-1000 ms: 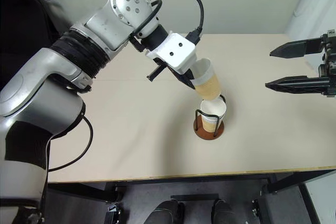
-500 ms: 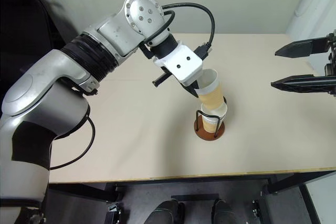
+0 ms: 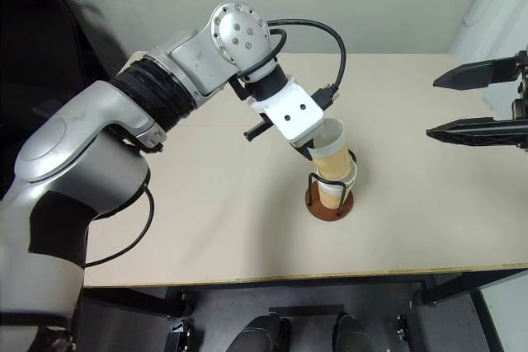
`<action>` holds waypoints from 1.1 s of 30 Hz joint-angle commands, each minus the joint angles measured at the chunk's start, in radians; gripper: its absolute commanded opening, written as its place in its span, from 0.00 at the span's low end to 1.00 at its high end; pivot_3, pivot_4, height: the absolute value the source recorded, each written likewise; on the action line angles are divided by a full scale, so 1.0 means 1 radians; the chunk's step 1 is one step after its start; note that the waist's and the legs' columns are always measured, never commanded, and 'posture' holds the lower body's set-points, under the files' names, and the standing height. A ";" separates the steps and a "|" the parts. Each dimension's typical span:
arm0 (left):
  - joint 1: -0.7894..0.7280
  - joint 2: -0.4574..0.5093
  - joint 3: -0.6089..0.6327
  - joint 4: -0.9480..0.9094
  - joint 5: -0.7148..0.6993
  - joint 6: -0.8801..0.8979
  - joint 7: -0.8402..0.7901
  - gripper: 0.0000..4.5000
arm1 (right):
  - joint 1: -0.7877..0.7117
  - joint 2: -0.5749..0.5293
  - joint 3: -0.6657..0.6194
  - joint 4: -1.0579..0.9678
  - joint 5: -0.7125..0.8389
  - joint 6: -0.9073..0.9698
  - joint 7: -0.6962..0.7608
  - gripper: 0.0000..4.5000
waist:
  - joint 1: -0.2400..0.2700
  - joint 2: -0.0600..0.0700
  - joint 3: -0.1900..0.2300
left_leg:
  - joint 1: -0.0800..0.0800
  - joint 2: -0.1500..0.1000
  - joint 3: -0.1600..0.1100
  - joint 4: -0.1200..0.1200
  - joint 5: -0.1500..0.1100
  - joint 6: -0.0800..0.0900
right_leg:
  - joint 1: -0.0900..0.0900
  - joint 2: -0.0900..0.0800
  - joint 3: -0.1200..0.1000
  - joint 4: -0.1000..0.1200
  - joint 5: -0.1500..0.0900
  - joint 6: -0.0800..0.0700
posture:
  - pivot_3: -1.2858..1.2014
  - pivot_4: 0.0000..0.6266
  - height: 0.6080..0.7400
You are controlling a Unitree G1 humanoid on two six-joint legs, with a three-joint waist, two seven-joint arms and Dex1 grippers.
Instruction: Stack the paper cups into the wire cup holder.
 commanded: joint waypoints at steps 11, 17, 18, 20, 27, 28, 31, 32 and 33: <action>0.000 -0.059 0.112 0.131 0.137 -0.108 -0.028 0.01 | 0.009 -0.014 -0.027 -0.029 0.004 -0.007 -0.018 0.89 | 0.000 0.000 0.000 | 0.000 0.000 0.000 0.000 0.000 0.000 | 0.000 0.000 0.000 0.000 0.000 0.001 | 0.52 0.24 1.00; 0.003 -0.072 0.139 0.137 0.143 -0.120 -0.028 0.28 | 0.029 -0.025 -0.029 -0.038 0.003 -0.007 -0.012 0.89 | 0.001 0.000 0.000 | 0.000 0.000 0.000 0.000 0.000 0.000 | 0.000 -0.001 0.001 -0.001 -0.001 0.001 | 0.52 0.24 1.00; 0.004 -0.074 0.145 0.139 0.144 -0.125 -0.028 0.35 | 0.033 -0.028 -0.031 -0.039 0.004 -0.006 -0.010 0.89 | 0.001 0.000 0.000 | 0.000 0.000 0.001 0.000 0.000 0.000 | 0.000 0.000 0.000 0.000 -0.001 0.001 | 0.52 0.24 1.00; 0.003 -0.078 0.152 0.144 0.147 -0.127 -0.028 0.52 | 0.038 -0.031 -0.031 -0.039 0.003 -0.008 -0.009 0.89 | 0.001 0.000 0.000 | 0.000 0.000 0.000 0.000 -0.001 0.000 | 0.000 0.000 0.000 0.000 -0.001 0.001 | 0.52 0.24 1.00; 0.004 -0.081 0.236 0.156 0.112 -0.062 -0.028 1.00 | 0.040 -0.025 -0.023 -0.041 0.001 -0.007 -0.019 0.89 | 0.001 0.000 0.000 | 0.000 0.000 0.000 0.000 -0.002 0.002 | 0.000 0.000 0.000 0.000 0.000 0.001 | 0.52 0.24 1.00; 0.016 -0.065 0.279 0.147 0.076 0.001 -0.028 1.00 | 0.040 -0.017 -0.020 -0.041 -0.002 -0.007 -0.029 0.89 | 0.001 0.000 0.000 | 0.000 0.000 0.000 0.000 -0.002 0.002 | 0.000 0.000 0.000 -0.001 0.000 0.001 | 0.52 0.24 1.00; 0.071 0.023 0.367 0.106 0.002 0.147 -0.028 1.00 | 0.056 0.015 -0.024 -0.052 -0.001 -0.006 -0.066 0.89 | -0.004 0.001 0.000 | 0.001 0.001 0.001 0.000 -0.002 0.002 | 0.000 0.000 0.001 0.000 -0.001 0.001 | 0.52 0.24 1.00; 0.094 0.058 0.403 0.093 -0.015 0.198 -0.028 1.00 | 0.067 0.023 -0.022 -0.052 -0.004 0.006 -0.084 0.89 | -0.010 0.002 -0.001 | 0.001 0.001 0.001 0.000 -0.002 0.001 | 0.000 0.001 0.001 0.000 0.000 0.002 | 0.52 0.24 1.00; 0.114 0.087 0.428 0.075 -0.028 0.236 -0.028 1.00 | 0.073 0.028 -0.021 -0.059 -0.002 0.021 -0.101 0.89 | -0.012 0.002 -0.001 | 0.002 0.001 0.001 -0.001 -0.001 0.001 | 0.000 0.002 0.001 0.001 0.000 0.002 | 0.52 0.24 1.00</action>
